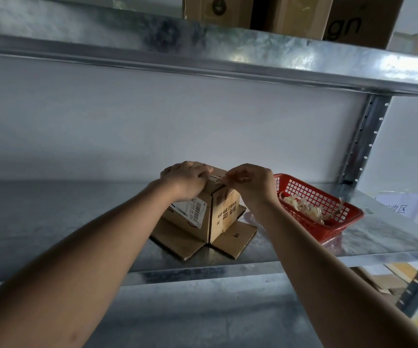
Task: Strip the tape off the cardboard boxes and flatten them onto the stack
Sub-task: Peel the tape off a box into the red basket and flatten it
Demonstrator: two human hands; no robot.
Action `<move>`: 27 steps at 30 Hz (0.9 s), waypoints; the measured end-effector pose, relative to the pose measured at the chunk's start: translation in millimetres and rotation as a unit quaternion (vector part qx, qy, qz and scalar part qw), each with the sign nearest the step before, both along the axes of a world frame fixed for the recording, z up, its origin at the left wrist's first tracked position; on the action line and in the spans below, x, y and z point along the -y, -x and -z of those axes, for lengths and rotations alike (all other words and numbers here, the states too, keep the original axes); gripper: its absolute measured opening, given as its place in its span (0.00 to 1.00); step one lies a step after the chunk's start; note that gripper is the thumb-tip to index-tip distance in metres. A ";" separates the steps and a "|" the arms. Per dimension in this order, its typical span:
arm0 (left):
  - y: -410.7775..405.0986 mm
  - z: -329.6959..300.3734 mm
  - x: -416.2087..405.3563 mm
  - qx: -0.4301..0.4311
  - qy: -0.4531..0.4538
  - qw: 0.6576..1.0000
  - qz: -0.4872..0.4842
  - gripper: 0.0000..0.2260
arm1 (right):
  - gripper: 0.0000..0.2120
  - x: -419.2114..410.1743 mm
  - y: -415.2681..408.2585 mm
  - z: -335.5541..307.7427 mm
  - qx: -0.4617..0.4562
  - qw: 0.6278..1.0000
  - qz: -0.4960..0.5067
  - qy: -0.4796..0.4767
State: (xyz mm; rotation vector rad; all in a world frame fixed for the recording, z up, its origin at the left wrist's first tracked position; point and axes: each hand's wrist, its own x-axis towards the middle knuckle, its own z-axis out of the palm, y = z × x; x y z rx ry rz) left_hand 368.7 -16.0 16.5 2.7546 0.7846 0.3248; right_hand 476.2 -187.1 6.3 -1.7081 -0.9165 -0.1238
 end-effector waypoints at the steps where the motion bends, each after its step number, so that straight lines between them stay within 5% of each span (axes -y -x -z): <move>1: -0.4 0.0 -0.3 -0.002 0.000 1.000 -0.001 0.21 | 0.06 -1.1 -0.8 0.3 0.033 0.999 0.010 0.013; 5: -1.8 1.0 -0.2 -0.007 -0.007 1.000 -0.003 0.22 | 0.06 -5.0 -2.4 1.3 0.225 0.969 0.047 0.087; 9: -3.8 1.5 -1.3 0.012 0.003 1.000 -0.011 0.22 | 0.11 -3.4 1.1 2.0 0.300 0.942 0.025 0.150; 14: -6.6 4.9 -0.1 0.026 0.006 0.999 -0.021 0.22 | 0.19 -12.6 2.7 -10.1 0.264 0.945 0.036 0.189; 16: -5.7 6.0 0.6 0.037 0.014 0.999 -0.026 0.20 | 0.10 -17.3 2.1 -14.5 0.245 0.952 0.035 0.180; 23: -10.3 10.0 17.2 0.054 -0.015 0.997 -0.050 0.22 | 0.18 1.1 1.7 -29.0 0.056 0.998 0.014 -0.003; 27: -24.8 4.7 36.4 0.030 -0.037 0.998 -0.051 0.23 | 0.04 22.4 -29.0 -34.8 0.029 0.997 0.053 0.057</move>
